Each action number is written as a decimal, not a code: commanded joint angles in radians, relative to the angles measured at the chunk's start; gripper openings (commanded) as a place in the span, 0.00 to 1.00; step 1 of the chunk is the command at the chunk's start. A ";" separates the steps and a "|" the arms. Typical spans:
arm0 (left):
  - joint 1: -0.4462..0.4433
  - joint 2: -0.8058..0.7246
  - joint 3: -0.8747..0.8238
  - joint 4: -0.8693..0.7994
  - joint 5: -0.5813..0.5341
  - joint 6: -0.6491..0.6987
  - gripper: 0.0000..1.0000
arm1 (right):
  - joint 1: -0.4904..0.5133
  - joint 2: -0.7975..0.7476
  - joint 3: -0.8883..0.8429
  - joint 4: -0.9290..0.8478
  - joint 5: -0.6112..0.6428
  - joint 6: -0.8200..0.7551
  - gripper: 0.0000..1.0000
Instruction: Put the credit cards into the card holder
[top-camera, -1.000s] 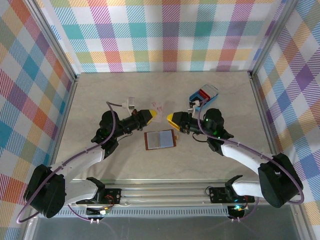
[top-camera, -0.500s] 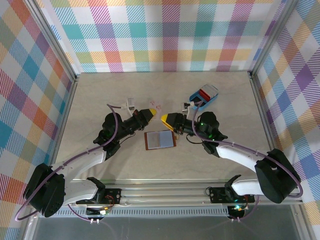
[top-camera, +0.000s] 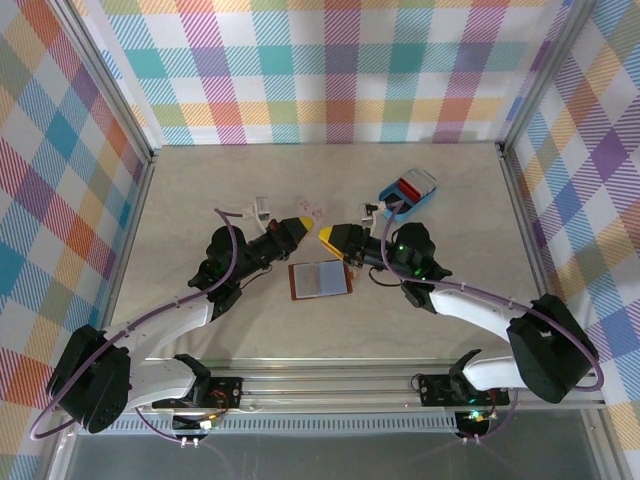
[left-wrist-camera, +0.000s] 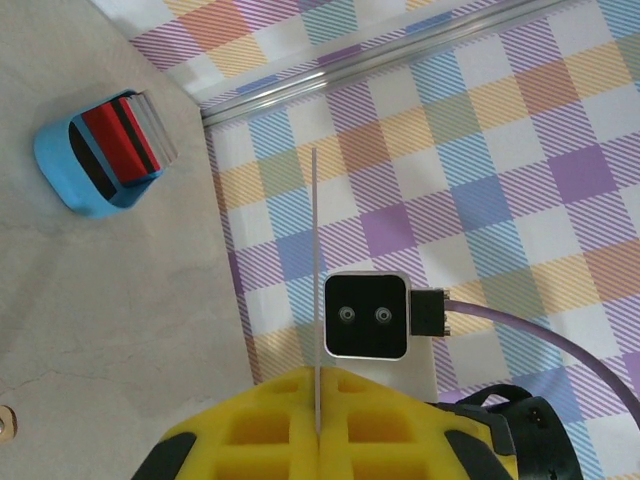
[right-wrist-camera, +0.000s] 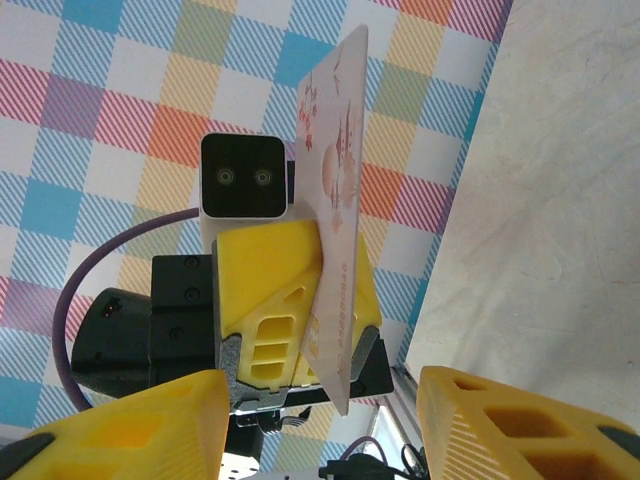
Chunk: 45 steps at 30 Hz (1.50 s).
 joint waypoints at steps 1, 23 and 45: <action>-0.013 0.006 0.018 0.052 -0.006 0.019 0.00 | 0.004 0.013 0.042 0.045 0.014 -0.006 0.52; -0.027 -0.030 -0.016 0.038 -0.032 -0.002 0.27 | 0.011 0.028 0.016 0.120 0.058 -0.008 0.00; 0.089 -0.336 -0.195 -0.454 0.011 0.097 1.00 | 0.078 -0.089 -0.115 -0.553 0.162 -0.366 0.00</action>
